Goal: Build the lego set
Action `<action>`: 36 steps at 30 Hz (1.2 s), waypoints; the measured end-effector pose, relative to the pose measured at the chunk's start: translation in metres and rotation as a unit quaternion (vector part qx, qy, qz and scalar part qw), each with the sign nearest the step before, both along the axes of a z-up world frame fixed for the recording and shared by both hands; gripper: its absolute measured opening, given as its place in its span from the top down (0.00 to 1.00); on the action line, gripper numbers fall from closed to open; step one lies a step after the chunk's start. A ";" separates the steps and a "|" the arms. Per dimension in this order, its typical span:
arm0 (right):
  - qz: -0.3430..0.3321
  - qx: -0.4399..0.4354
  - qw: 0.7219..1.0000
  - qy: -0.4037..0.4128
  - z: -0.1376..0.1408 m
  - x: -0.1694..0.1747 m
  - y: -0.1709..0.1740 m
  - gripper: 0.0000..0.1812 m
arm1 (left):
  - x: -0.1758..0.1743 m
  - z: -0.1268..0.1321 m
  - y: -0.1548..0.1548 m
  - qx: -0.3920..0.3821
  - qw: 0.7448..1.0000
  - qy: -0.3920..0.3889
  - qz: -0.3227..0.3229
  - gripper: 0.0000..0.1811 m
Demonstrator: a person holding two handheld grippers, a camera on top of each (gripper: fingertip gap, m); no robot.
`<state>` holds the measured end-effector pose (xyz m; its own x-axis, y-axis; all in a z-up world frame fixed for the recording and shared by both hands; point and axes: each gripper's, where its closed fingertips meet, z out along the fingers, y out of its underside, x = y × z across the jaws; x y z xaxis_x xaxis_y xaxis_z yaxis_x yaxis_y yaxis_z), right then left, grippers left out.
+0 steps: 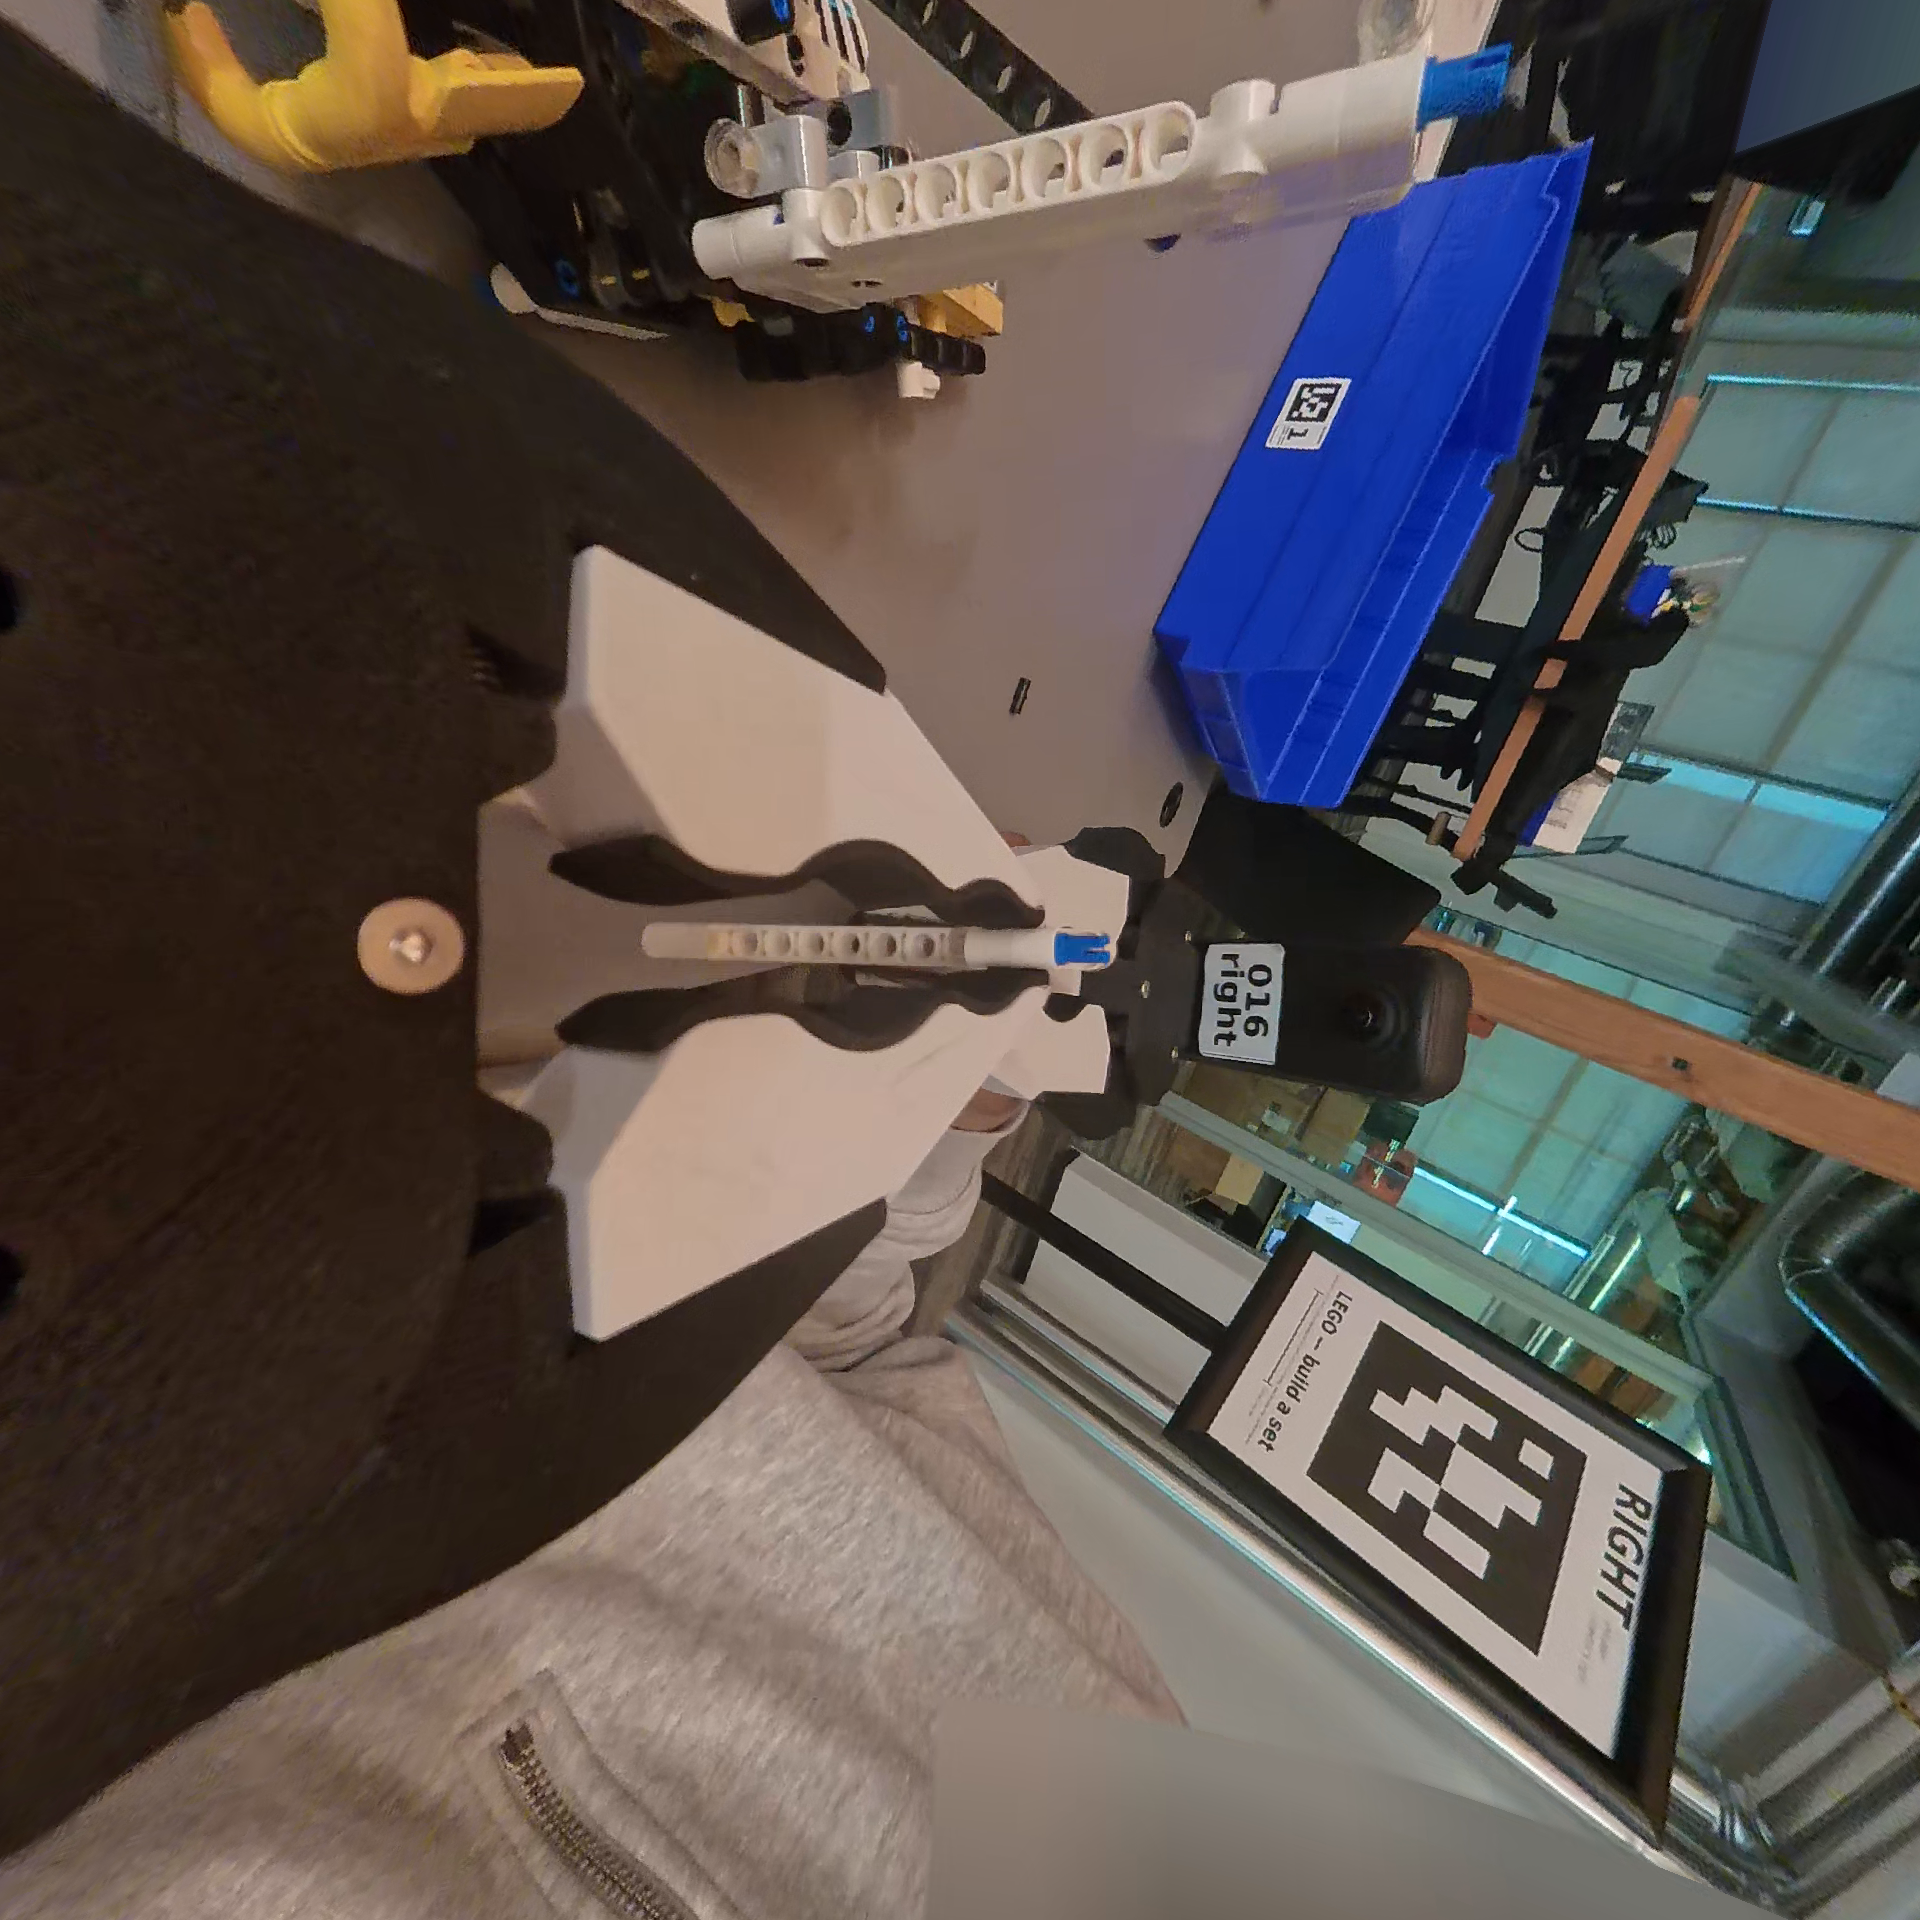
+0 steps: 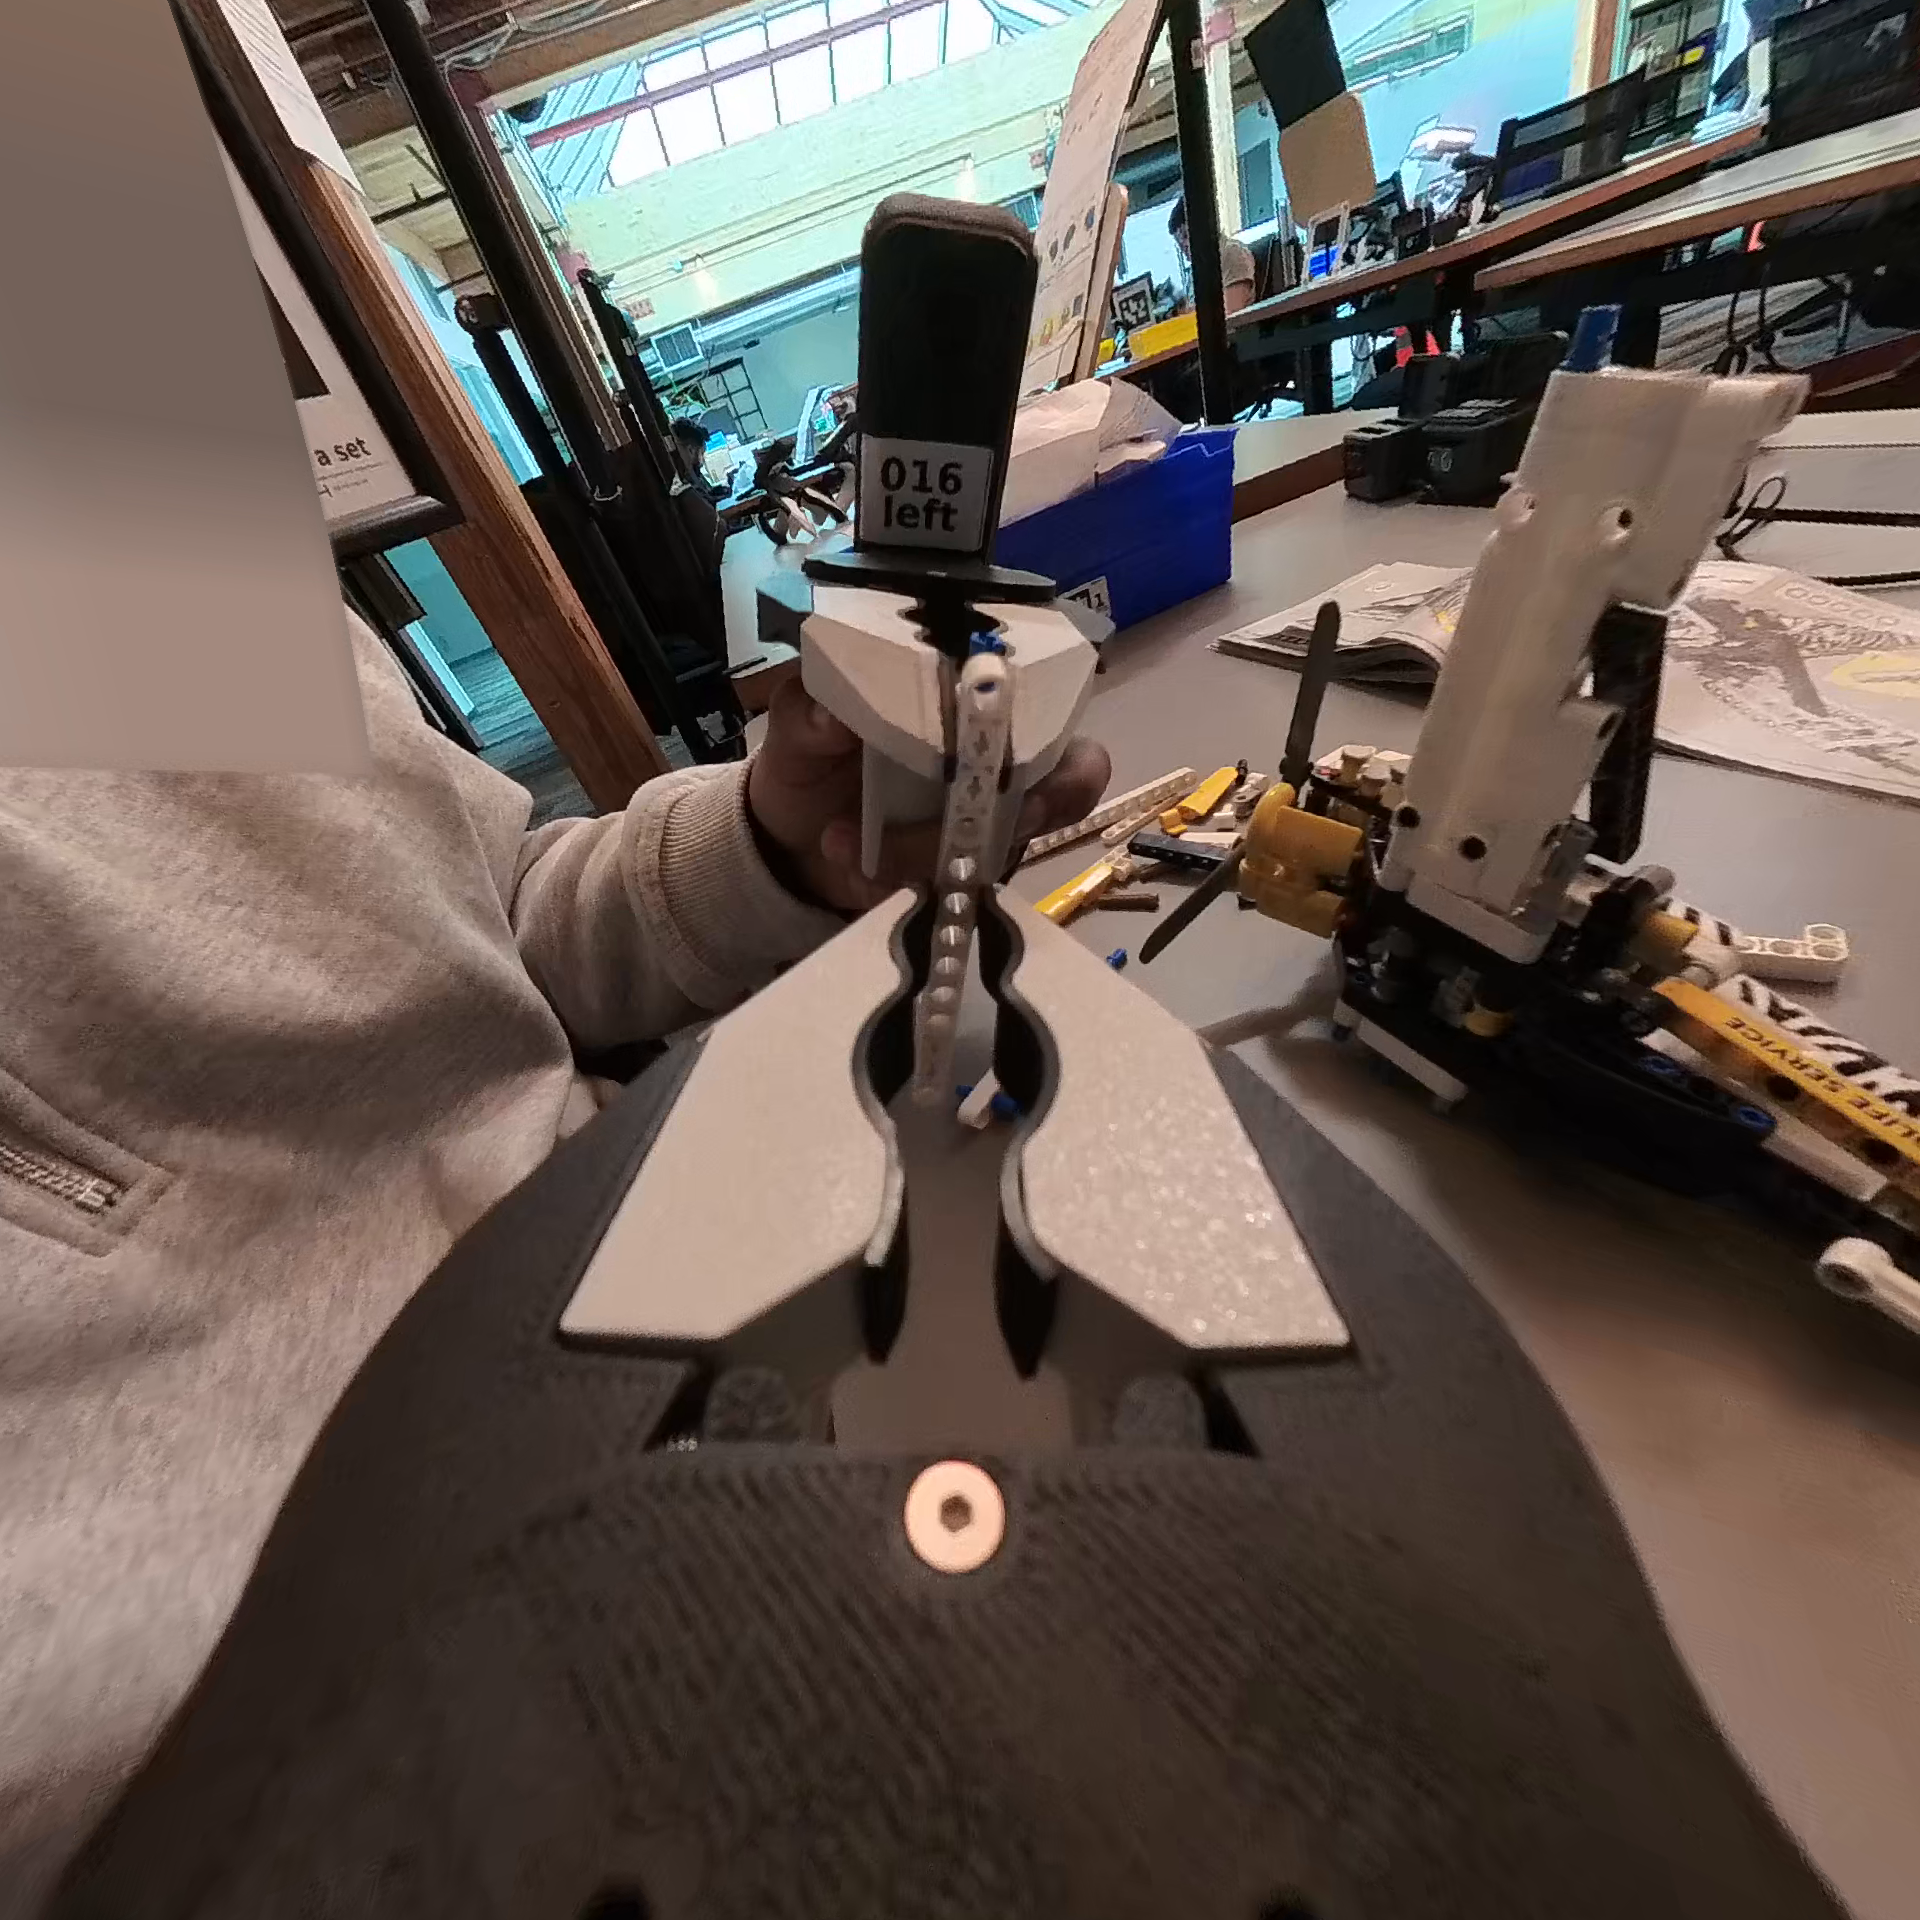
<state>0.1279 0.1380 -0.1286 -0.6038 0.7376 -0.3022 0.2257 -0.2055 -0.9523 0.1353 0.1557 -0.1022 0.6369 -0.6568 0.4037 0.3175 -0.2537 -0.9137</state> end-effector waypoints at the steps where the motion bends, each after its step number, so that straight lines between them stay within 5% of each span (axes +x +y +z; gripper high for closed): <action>1: 0.001 0.000 1.000 -0.007 -0.001 0.000 0.000 0.97 | 0.001 -0.001 0.000 0.000 1.000 0.004 0.001 0.97; 4: -0.002 0.005 0.999 -0.035 -0.005 0.001 0.004 0.97 | -0.003 -0.004 0.004 0.000 0.999 0.031 0.025 0.93; 6: -0.030 0.019 0.999 -0.028 -0.002 -0.001 0.018 0.97 | -0.017 -0.002 0.009 -0.001 0.996 0.055 0.069 0.76; 10: -0.101 0.040 0.994 0.019 0.026 -0.009 0.073 0.97 | -0.071 -0.008 0.027 -0.030 0.964 0.143 0.221 0.66; 15: -0.024 0.041 0.995 0.093 0.057 -0.037 0.106 0.97 | -0.100 -0.049 0.049 -0.124 0.910 0.300 0.258 0.63; 19: 0.033 0.018 0.996 0.082 0.055 -0.071 0.121 0.97 | -0.109 -0.071 0.059 -0.168 0.877 0.384 0.234 0.76; 27: 0.053 0.047 0.996 0.058 0.027 -0.078 0.112 0.97 | -0.095 -0.066 0.065 -0.121 0.917 0.346 0.159 0.94; 36: 0.062 0.031 0.996 0.054 0.021 -0.079 0.116 0.97 | -0.093 -0.066 0.066 -0.133 0.942 0.297 0.079 0.96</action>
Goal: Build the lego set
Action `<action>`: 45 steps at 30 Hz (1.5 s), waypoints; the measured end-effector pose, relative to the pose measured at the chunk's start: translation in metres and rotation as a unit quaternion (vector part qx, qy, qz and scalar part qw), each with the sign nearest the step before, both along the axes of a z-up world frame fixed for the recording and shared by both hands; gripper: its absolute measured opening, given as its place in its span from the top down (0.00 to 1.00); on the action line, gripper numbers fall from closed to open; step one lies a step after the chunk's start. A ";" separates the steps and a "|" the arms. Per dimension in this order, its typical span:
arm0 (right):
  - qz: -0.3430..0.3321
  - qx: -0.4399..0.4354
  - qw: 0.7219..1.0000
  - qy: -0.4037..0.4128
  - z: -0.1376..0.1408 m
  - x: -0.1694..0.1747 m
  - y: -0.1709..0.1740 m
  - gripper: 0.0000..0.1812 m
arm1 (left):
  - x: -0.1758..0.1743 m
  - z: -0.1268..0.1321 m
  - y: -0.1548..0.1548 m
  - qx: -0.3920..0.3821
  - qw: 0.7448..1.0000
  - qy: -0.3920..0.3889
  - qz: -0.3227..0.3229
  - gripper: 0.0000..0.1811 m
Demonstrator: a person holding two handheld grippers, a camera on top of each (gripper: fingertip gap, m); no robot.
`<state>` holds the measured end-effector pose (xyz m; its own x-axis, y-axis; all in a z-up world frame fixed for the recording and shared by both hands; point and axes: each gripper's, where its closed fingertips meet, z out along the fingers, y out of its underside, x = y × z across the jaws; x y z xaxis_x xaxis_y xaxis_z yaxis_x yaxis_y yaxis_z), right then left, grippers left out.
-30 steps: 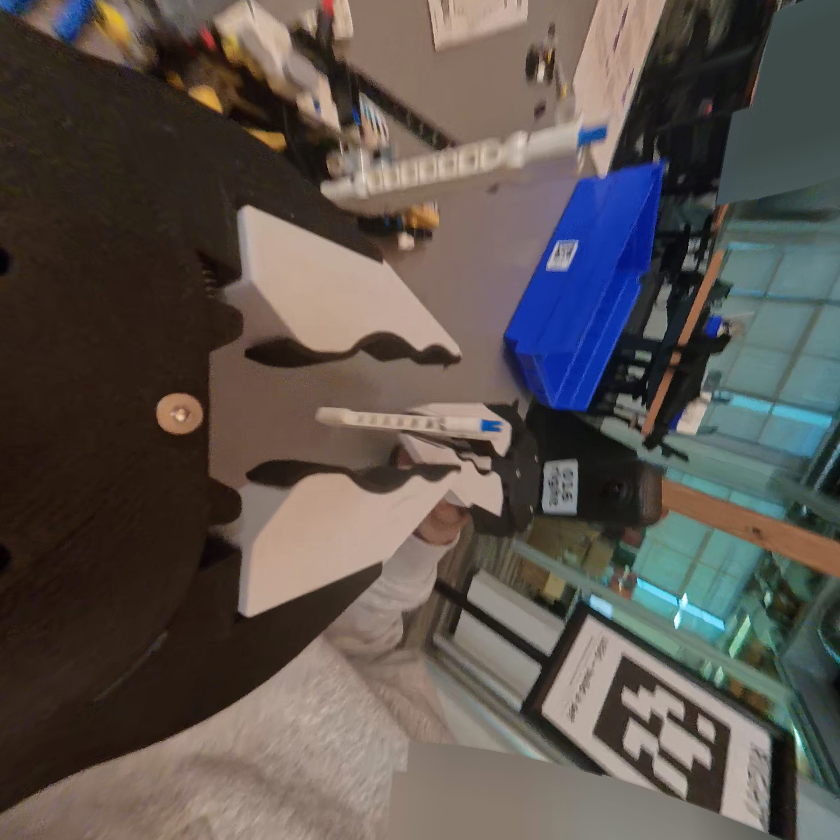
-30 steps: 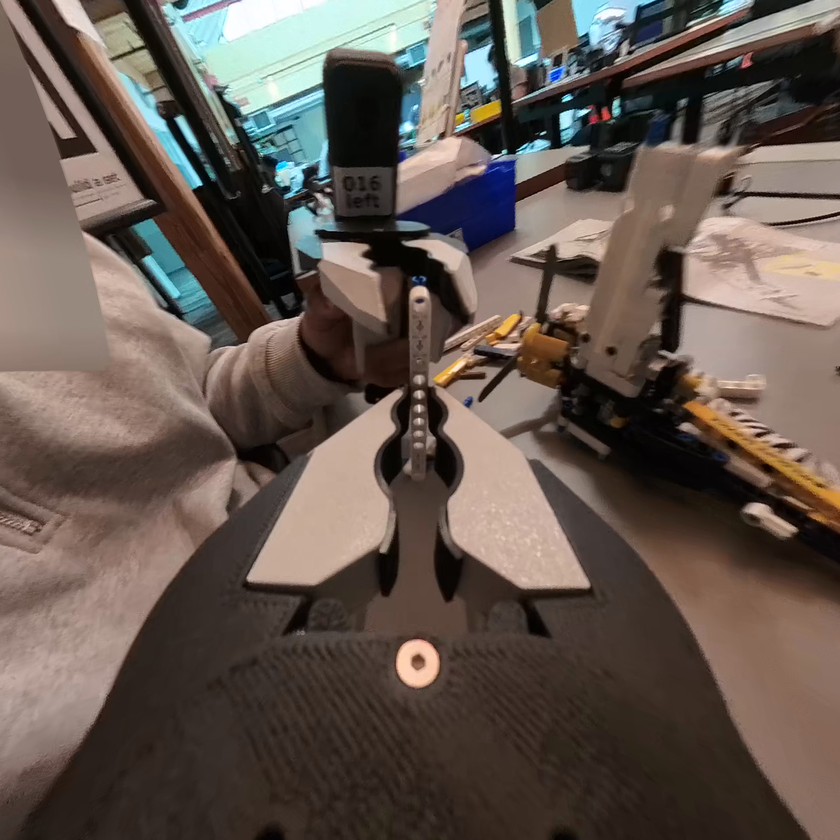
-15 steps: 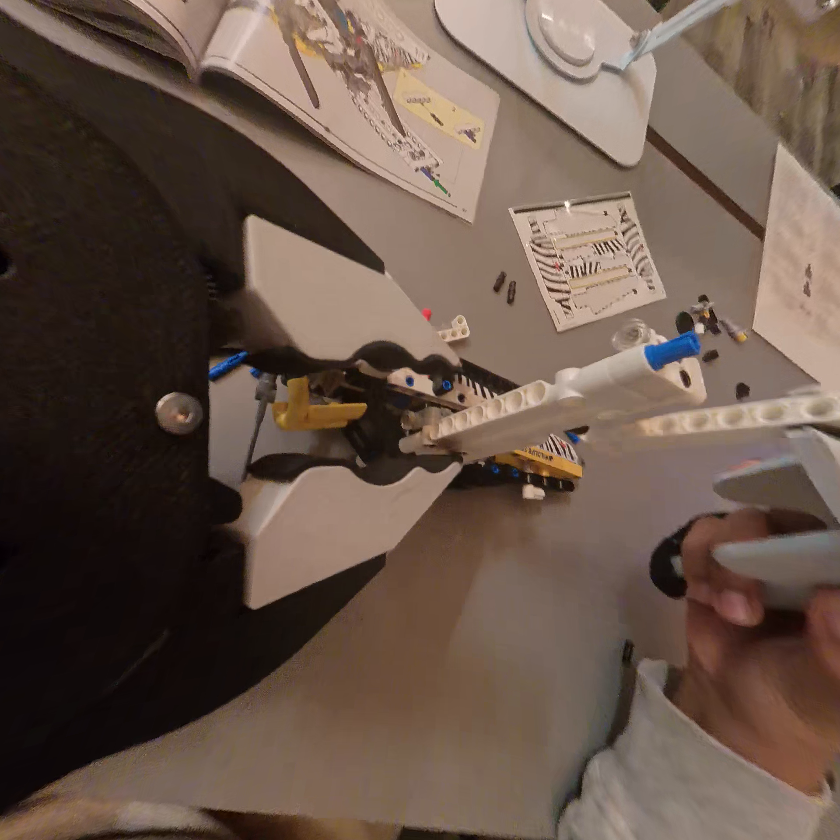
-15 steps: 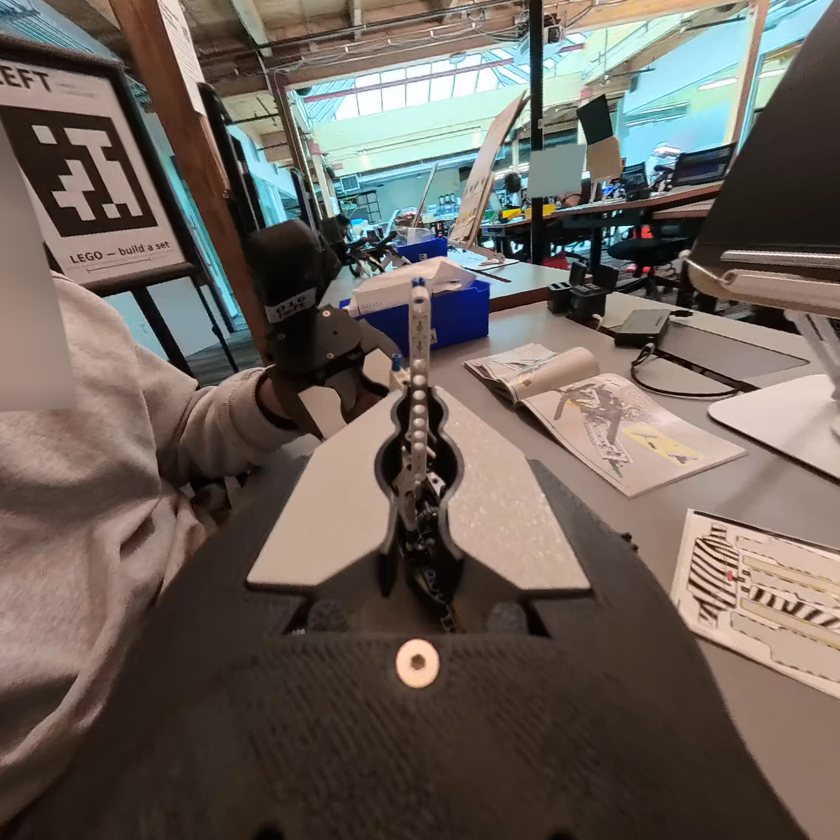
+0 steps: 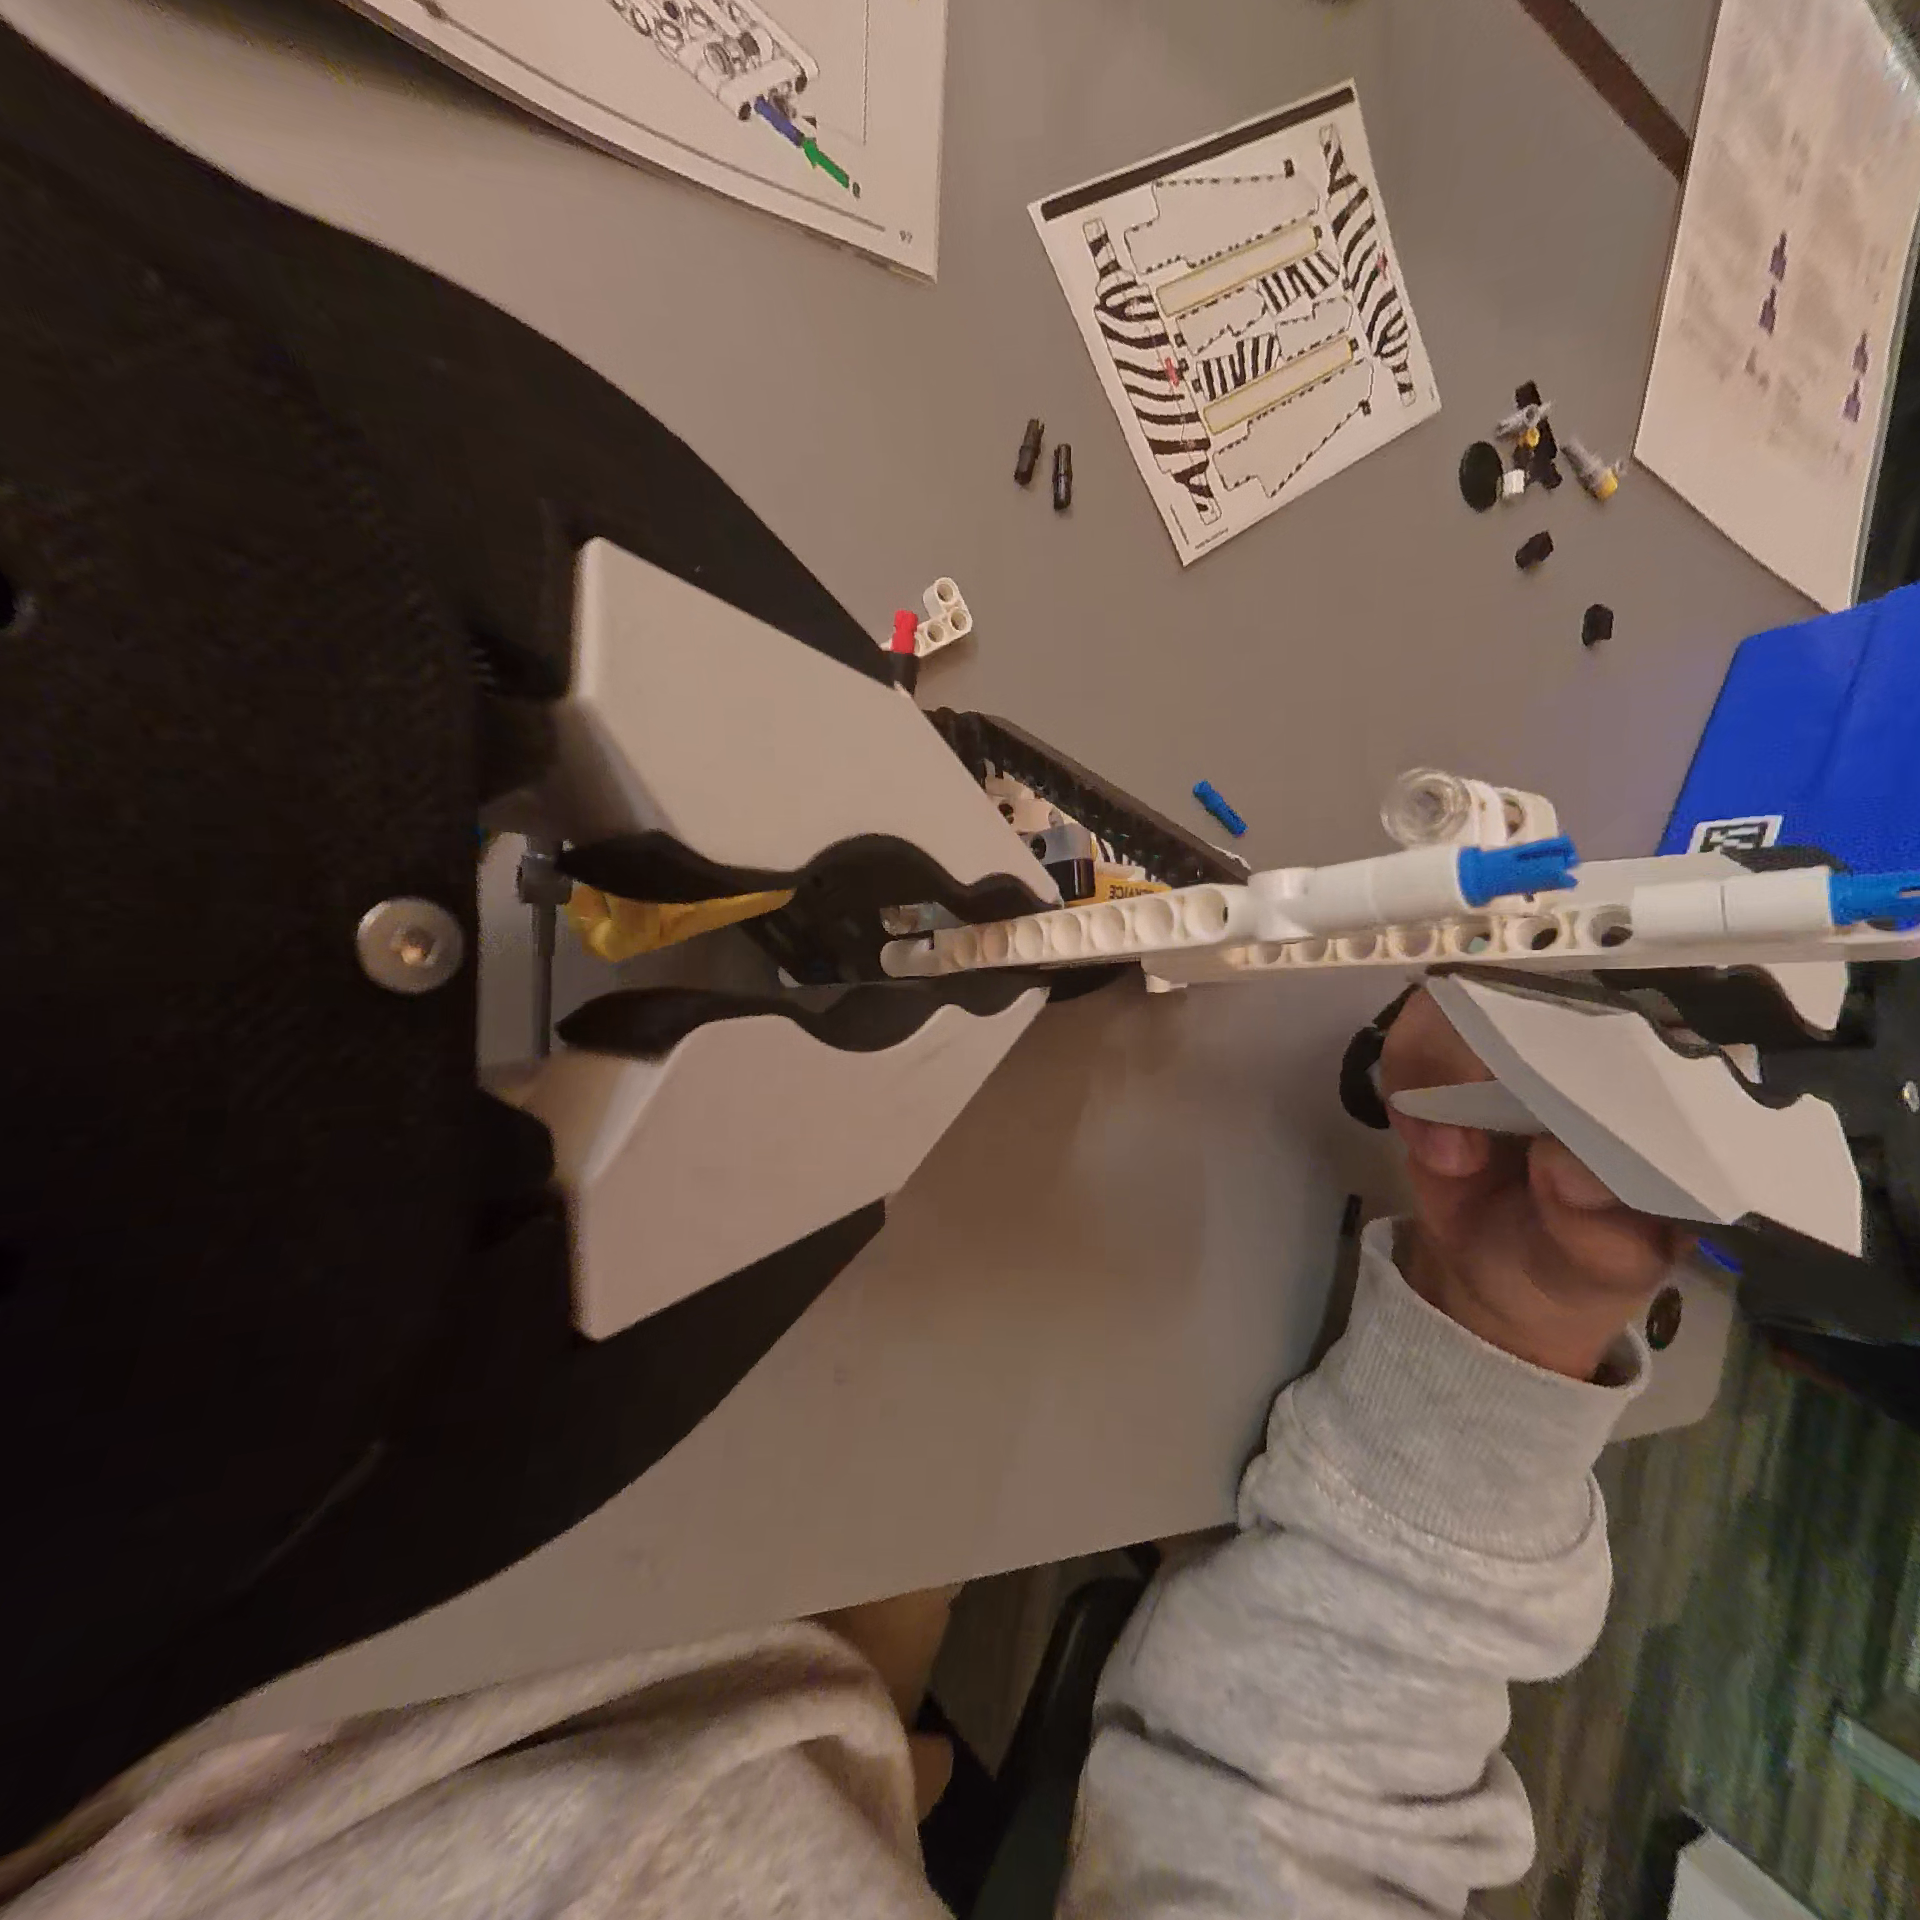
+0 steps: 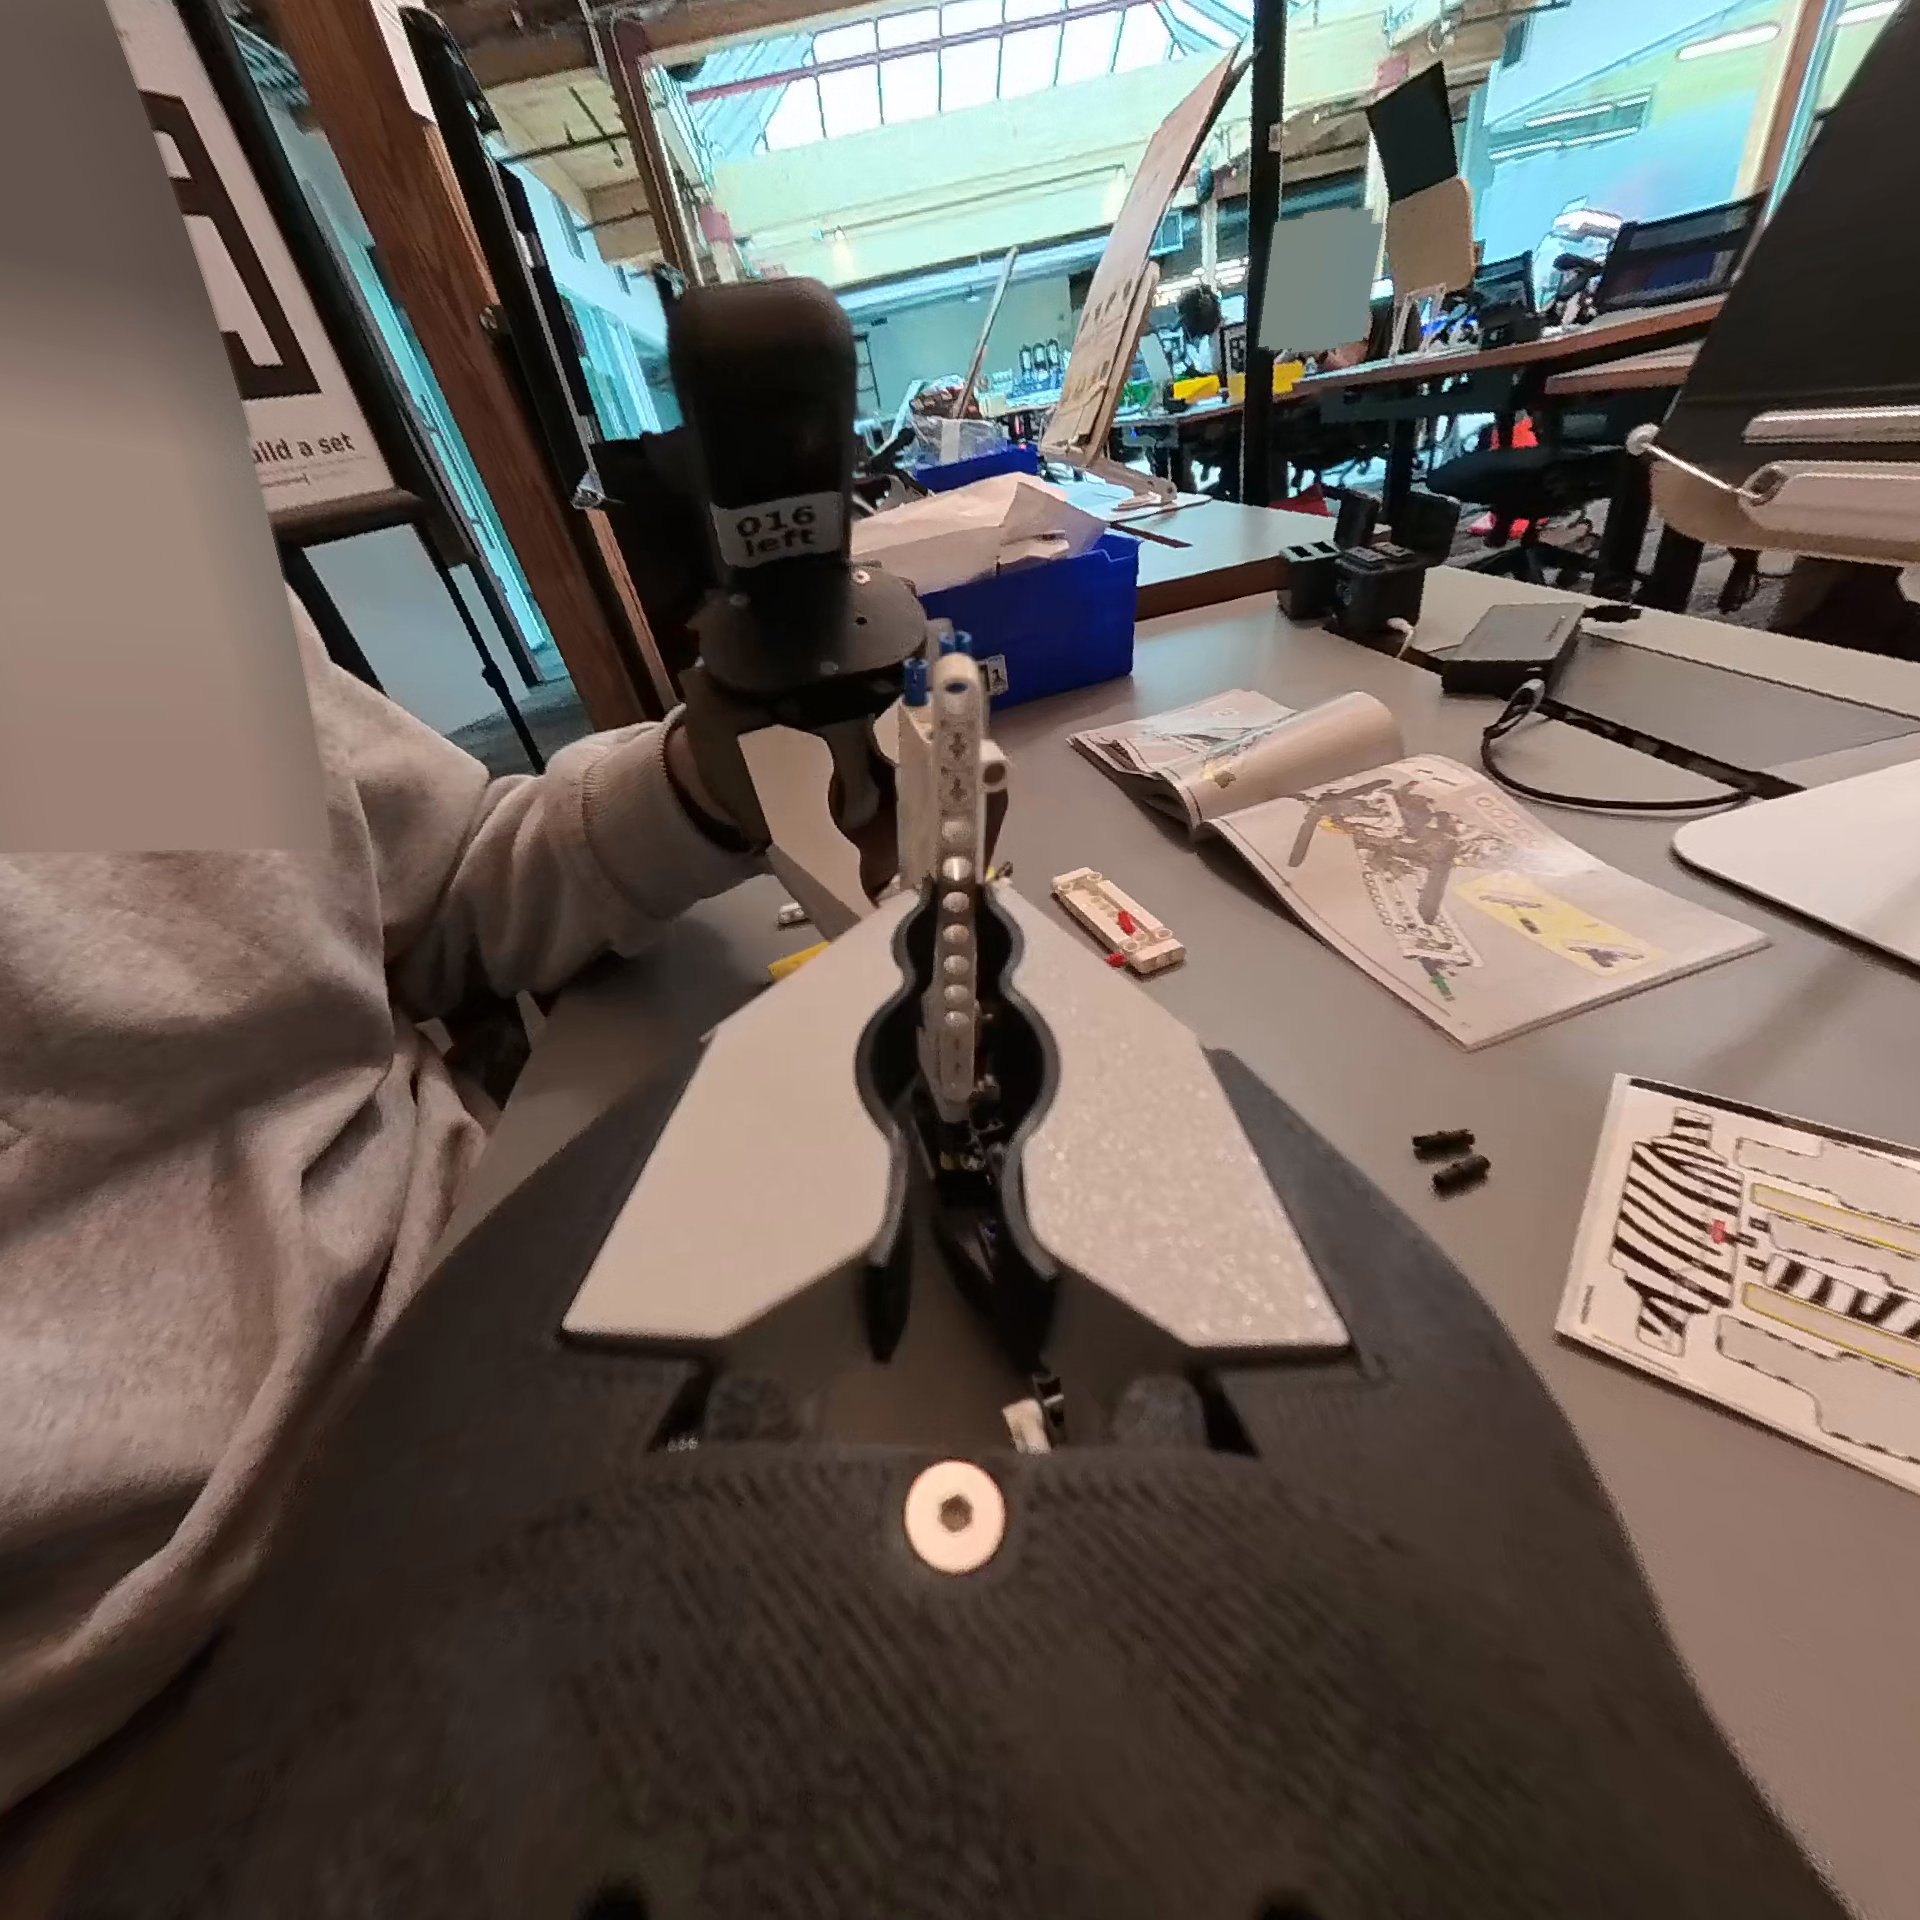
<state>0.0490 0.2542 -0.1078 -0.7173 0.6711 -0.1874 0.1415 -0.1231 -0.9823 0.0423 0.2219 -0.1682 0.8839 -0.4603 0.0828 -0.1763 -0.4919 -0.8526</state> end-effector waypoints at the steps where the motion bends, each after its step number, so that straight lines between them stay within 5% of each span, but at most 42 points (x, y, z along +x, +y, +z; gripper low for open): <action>1: 0.002 -0.002 1.000 0.003 0.000 0.000 0.000 0.97 | 0.000 0.000 0.000 0.000 1.000 -0.006 -0.003 0.96; 45: 0.113 0.099 0.988 -0.017 -0.006 -0.004 -0.014 0.97 | 0.002 0.002 -0.005 0.045 0.998 -0.010 -0.044 0.97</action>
